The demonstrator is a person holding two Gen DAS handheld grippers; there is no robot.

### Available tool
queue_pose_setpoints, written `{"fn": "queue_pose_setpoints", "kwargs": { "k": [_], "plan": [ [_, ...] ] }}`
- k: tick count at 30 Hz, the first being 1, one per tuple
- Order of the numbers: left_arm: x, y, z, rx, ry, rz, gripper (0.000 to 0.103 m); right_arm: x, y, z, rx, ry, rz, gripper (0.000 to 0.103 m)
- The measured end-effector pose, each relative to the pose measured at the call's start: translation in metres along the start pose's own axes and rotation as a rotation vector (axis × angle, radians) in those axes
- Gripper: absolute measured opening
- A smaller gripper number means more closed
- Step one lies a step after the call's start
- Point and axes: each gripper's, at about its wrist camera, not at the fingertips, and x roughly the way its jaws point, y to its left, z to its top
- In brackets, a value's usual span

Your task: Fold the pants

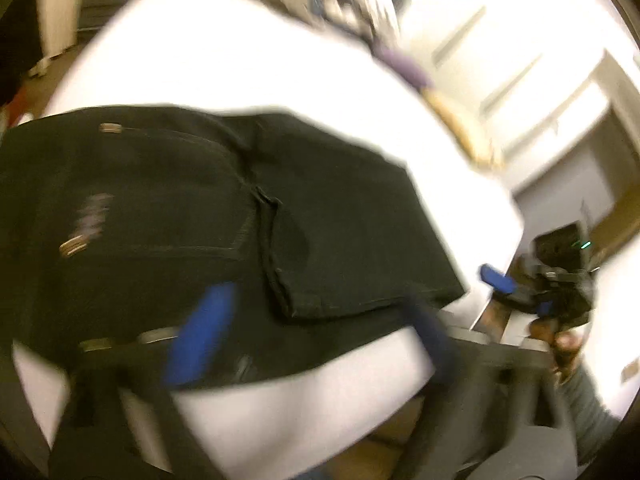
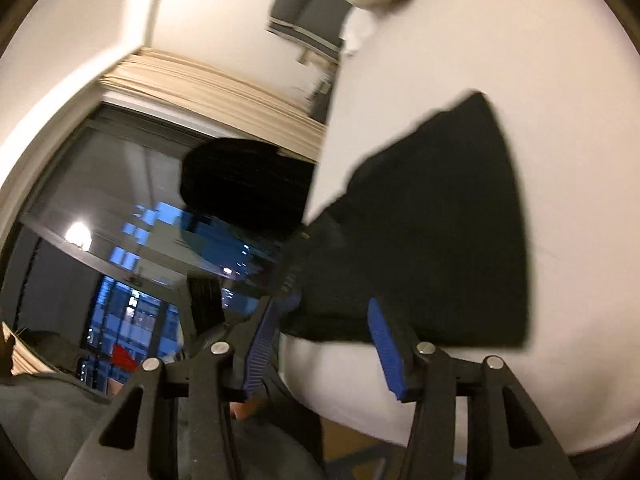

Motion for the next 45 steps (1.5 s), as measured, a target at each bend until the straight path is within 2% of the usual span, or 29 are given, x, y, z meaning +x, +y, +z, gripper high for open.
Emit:
{"fn": "queue_pose_setpoints", "kwargs": {
  "k": [1,4,6,9,11,16,20,25,27,29,31,33,34,37,45],
  "plan": [
    [-0.02,0.006,-0.004,-0.035,-0.058,-0.002,0.103,0.008,0.004,0.005,-0.002,-0.004,0.016,0.053],
    [-0.056,0.031,-0.008,-0.133,-0.114,-0.011,0.103,0.027,0.006,0.012,0.015,-0.019,0.052,0.053],
    [-0.078,0.06,-0.018,-0.254,-0.189,-0.021,0.103,0.042,0.009,0.011,0.043,-0.041,0.077,0.053],
    [-0.094,0.11,-0.032,-0.45,-0.245,-0.015,0.103,0.073,0.019,0.007,0.086,-0.053,0.11,0.053],
    [-0.1,0.141,-0.035,-0.562,-0.283,-0.058,0.103,0.071,0.018,0.005,0.104,-0.047,0.117,0.053],
    [-0.094,0.188,-0.038,-0.655,-0.316,-0.111,0.103,0.072,0.022,0.009,0.1,-0.032,0.099,0.053],
    [-0.075,0.222,-0.042,-0.75,-0.297,-0.148,0.102,0.066,0.023,0.011,0.09,-0.023,0.085,0.052],
    [-0.062,0.25,-0.044,-0.786,-0.293,-0.204,0.101,0.069,0.019,0.012,0.107,-0.015,0.07,0.052],
    [-0.055,0.254,-0.039,-0.78,-0.292,-0.232,0.095,0.067,0.015,0.012,0.11,-0.014,0.068,0.052],
    [-0.048,0.258,-0.035,-0.775,-0.283,-0.231,0.08,0.068,0.012,0.014,0.116,-0.017,0.069,0.052],
    [-0.044,0.259,-0.036,-0.787,-0.28,-0.232,0.071,0.066,0.01,0.017,0.119,-0.022,0.064,0.052],
    [-0.041,0.266,-0.036,-0.821,-0.27,-0.237,0.047,0.068,0.008,0.023,0.127,-0.025,0.058,0.052],
    [-0.043,0.265,-0.04,-0.836,-0.266,-0.242,0.031,0.07,0.005,0.026,0.131,-0.023,0.054,0.052],
    [-0.039,0.271,-0.042,-0.878,-0.261,-0.257,0.027,0.082,0.003,0.035,0.129,0.01,0.015,0.052],
    [-0.053,0.254,-0.014,-0.83,-0.284,-0.248,0.018,0.13,-0.002,0.059,0.121,0.116,-0.023,0.052]
  ]
}}
